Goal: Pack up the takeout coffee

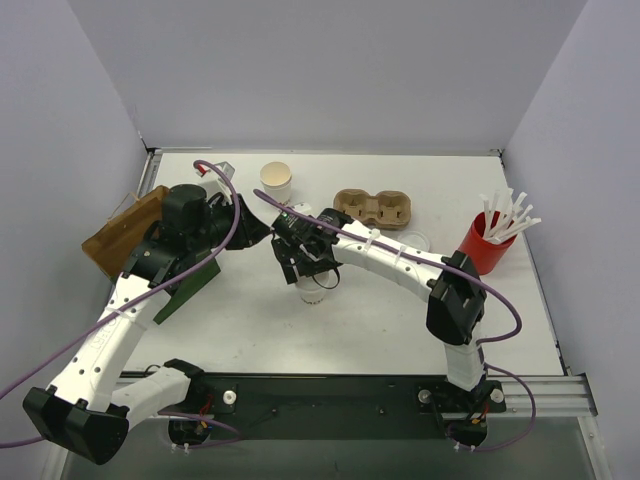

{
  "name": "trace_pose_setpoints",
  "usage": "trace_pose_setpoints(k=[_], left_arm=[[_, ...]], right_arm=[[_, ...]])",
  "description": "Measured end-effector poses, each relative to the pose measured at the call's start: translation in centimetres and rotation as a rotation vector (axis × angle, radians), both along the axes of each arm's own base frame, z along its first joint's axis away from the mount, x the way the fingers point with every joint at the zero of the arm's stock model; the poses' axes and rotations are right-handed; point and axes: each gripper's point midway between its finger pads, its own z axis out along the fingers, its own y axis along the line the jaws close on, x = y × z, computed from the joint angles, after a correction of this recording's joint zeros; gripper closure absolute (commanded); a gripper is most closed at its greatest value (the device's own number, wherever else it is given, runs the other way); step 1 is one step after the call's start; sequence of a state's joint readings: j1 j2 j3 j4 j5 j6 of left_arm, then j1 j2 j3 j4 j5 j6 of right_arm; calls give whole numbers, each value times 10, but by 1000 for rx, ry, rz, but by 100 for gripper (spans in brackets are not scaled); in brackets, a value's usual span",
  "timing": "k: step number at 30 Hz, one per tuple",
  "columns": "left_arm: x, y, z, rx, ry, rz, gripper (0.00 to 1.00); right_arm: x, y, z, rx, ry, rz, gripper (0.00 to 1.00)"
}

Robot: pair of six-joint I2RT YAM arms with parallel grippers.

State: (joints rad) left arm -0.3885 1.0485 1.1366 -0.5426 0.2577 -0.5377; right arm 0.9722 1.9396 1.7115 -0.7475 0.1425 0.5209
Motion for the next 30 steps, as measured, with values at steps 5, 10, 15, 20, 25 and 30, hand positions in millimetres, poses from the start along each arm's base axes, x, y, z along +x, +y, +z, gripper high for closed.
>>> trace_pose_setpoints(k=[5,10,15,20,25,30], left_arm=[[-1,0,-2,3,8,0,68],[0,0,-2,4,10,0,68],[1,0,-2,5,12,0,68],[1,-1,-2,5,13,0,68],[1,-1,-3,6,14,0,68],[2,-1,-2,5,13,0,68]], right_arm=[[1,-1,0,1,0,-4,22],[1,-1,1,2,-1,-4,20],[2,-1,1,1,0,-5,18],[4,-3,2,2,-1,-12,18],[6,-5,2,0,0,-18,18],[5,-6,3,-5,3,-17,18]])
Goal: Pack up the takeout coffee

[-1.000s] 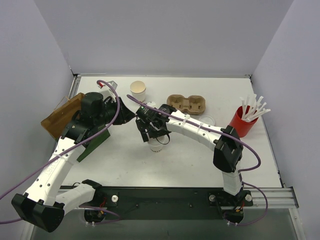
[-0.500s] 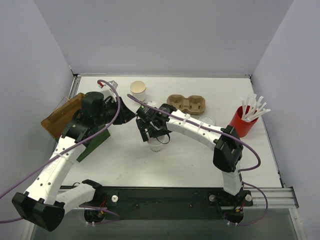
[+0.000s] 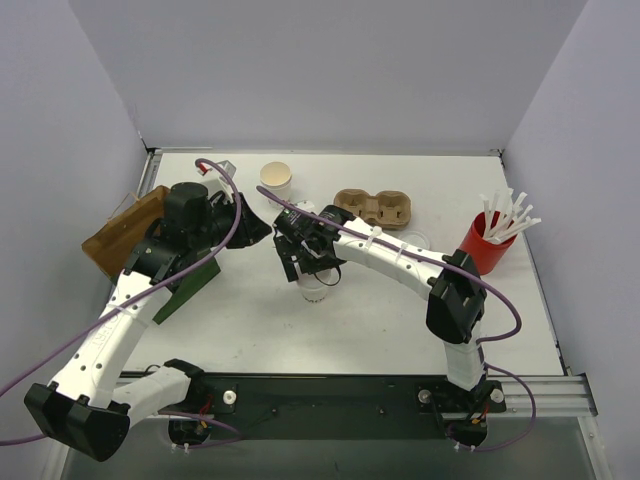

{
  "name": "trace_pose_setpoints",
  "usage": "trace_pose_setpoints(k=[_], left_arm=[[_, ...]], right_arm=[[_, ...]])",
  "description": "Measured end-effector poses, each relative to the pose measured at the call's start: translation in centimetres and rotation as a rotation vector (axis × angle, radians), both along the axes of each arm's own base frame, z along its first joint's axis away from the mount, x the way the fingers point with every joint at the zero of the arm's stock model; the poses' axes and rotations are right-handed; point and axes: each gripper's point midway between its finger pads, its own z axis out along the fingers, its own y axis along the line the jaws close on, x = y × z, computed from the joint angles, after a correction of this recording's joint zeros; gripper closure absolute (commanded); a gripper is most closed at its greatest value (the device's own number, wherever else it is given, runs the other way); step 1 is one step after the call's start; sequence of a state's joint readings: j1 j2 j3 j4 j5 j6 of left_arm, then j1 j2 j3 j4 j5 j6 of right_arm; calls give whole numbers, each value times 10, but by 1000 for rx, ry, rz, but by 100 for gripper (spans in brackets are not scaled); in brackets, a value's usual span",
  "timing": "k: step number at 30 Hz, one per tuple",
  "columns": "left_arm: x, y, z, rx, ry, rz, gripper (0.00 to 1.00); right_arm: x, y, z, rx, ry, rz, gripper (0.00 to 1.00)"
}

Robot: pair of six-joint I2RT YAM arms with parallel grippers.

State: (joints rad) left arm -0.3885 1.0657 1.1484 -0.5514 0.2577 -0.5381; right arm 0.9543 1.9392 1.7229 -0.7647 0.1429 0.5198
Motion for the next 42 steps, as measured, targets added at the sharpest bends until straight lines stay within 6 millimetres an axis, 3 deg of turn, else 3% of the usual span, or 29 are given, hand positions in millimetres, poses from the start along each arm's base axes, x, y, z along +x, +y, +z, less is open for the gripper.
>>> trace_pose_setpoints(k=[28,35,42], left_arm=[[2,-1,0,3,7,0,68],[2,-1,0,2,7,0,68],[2,-1,0,3,7,0,68]], right_arm=[[-2,-8,5,-19,11,-1,14],[-2,-10,21,15,-4,-5,14],[-2,-10,50,114,-27,-22,15]])
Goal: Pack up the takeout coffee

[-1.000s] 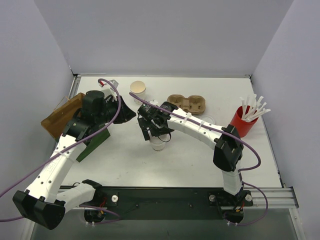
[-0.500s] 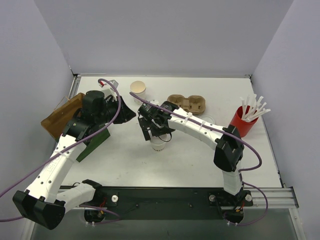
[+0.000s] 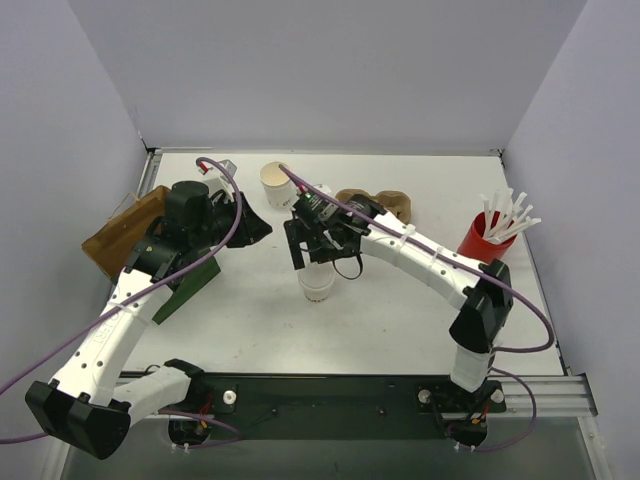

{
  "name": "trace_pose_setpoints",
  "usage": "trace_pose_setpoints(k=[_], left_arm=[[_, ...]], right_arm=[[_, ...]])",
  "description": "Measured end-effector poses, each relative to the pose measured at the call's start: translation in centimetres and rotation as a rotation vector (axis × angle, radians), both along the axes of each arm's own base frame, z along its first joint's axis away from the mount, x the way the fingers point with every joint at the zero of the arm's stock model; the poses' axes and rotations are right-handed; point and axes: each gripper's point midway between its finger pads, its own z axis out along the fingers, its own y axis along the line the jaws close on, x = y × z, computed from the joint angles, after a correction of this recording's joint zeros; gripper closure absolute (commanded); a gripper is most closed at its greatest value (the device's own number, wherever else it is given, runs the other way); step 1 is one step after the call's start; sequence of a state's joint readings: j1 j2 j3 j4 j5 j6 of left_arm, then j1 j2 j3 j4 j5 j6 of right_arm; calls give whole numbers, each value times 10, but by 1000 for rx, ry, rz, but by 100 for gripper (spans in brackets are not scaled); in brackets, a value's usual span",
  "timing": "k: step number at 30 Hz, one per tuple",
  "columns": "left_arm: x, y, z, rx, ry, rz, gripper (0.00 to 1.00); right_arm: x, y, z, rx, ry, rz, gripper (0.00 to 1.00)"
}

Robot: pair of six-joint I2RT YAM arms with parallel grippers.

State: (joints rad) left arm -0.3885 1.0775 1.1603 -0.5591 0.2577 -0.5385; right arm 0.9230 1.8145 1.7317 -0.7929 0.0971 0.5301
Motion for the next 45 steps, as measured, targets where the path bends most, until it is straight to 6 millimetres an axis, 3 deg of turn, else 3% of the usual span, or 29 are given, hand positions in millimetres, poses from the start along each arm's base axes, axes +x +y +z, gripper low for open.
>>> trace_pose_setpoints(k=[5,6,12,18,26,32,45], left_arm=[[0,0,-1,1,2,0,68],[0,0,-1,1,3,-1,68],[-3,-16,-22,39,48,-32,68],[-13,-44,-58,126,113,-88,65],[-21,-54,-106,230,197,-101,60],[-19,-59,-118,253,214,-107,62],[-15,-65,-132,271,234,-114,63]], right_arm=[[1,-17,21,92,-37,-62,23],[1,-24,22,114,-40,-83,28],[-1,-64,11,205,-18,-213,41],[-5,-51,-3,267,23,-211,54],[0,-37,-11,304,43,-216,67],[1,-35,-20,300,60,-229,74],[1,-32,-26,300,76,-231,77]])
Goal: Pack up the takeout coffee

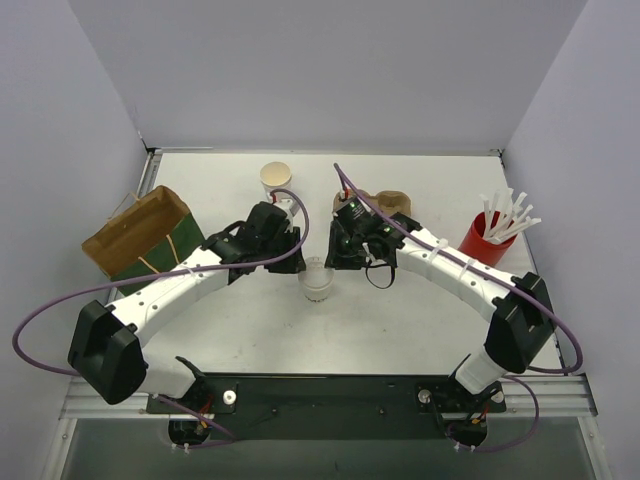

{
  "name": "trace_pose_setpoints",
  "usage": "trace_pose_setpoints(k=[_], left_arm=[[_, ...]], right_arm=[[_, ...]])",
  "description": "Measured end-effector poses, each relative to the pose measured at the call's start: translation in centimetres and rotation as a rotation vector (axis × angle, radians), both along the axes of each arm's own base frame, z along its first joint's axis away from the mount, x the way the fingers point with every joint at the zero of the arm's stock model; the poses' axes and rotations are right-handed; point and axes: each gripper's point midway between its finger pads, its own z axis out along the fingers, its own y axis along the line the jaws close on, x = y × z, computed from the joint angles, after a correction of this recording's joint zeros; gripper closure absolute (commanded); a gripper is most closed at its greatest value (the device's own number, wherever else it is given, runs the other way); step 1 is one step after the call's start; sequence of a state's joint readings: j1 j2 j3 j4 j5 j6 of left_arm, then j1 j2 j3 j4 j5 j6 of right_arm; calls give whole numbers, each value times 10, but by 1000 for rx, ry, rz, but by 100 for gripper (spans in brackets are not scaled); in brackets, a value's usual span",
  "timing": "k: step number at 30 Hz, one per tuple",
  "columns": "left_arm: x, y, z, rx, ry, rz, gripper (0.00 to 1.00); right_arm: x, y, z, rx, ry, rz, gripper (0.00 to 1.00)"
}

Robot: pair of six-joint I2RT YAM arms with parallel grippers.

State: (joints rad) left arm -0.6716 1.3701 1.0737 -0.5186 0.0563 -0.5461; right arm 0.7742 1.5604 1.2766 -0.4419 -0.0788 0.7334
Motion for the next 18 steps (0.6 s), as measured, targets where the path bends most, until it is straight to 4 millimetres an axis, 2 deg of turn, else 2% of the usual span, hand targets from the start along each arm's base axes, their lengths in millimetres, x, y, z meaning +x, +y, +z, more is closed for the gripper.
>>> trace_pose_setpoints(k=[18], left_arm=[[-2,0,-11,16,20,-4,67]], right_arm=[[-2,2,-17,-26,28,7,81]])
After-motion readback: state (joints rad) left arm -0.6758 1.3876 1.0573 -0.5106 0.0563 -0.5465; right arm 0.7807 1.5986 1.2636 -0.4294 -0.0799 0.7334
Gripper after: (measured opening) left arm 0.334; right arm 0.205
